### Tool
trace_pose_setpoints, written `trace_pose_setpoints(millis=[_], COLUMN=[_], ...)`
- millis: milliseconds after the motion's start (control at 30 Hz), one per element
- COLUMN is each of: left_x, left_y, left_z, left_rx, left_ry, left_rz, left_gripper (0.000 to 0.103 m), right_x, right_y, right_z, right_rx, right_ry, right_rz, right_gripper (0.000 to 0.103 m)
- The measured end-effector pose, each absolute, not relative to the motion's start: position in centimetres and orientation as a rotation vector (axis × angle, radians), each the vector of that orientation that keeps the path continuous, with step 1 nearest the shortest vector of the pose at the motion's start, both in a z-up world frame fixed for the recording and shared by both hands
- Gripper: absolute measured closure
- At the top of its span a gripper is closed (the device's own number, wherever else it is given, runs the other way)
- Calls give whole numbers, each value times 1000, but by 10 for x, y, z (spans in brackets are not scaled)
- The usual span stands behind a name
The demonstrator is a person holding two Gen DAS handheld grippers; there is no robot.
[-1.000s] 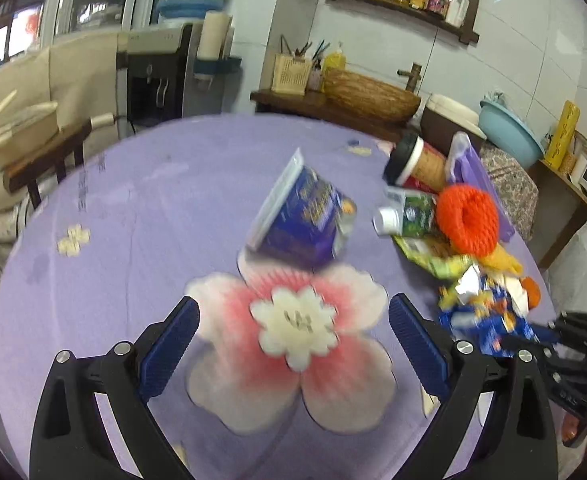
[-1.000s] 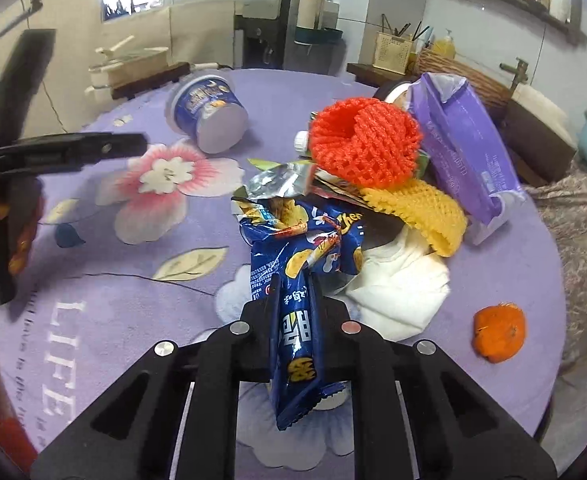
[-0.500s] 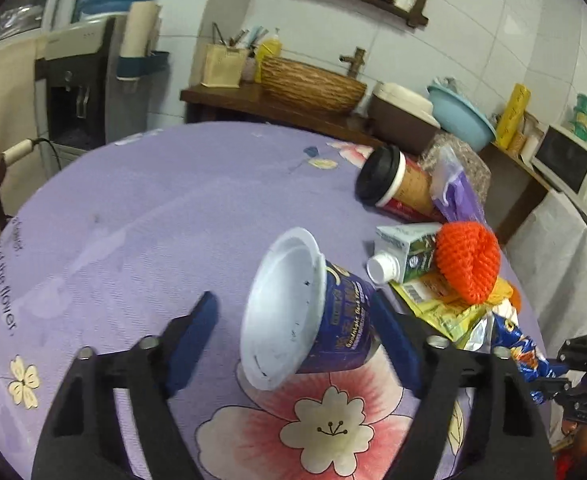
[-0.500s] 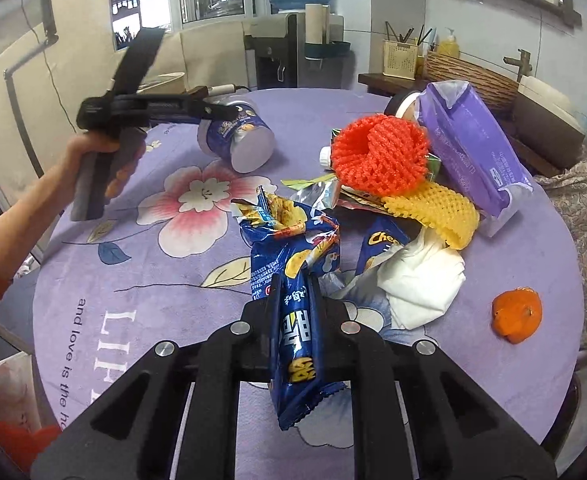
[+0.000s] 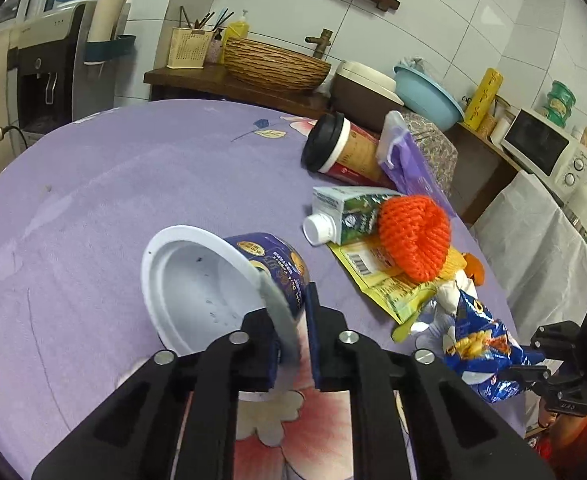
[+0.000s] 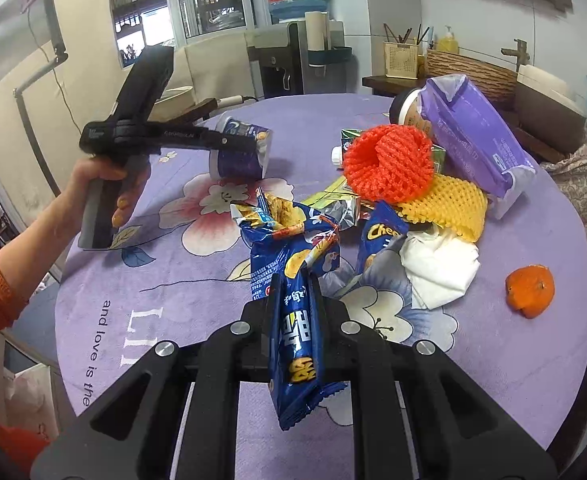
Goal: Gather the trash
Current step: 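Grasp the blue snack bag with the right tool while the left tool grasps the purple yogurt cup, then carry the snack bag and yogurt cup to the black bin and release both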
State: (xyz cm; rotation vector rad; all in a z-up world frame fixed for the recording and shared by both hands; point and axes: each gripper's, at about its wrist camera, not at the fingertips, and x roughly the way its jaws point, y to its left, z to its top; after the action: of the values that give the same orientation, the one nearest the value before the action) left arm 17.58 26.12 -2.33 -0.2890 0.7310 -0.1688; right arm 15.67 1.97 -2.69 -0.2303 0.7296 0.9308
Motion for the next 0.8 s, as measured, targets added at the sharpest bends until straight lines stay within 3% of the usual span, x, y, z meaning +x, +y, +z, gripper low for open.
trace_pose_setpoints(millis=[467, 800], left_x=[107, 111], left_y=[186, 94], left_z=[13, 29], left_rx=[-244, -195], left_ry=[570, 507], left_rz=[-151, -294], left_gripper=[94, 94], right_x=[142, 128], right_y=[-11, -81], right_z=[-22, 3], right_rx=[-95, -17], right_ry=[704, 573], right_rz=[969, 814], right_gripper=[90, 90])
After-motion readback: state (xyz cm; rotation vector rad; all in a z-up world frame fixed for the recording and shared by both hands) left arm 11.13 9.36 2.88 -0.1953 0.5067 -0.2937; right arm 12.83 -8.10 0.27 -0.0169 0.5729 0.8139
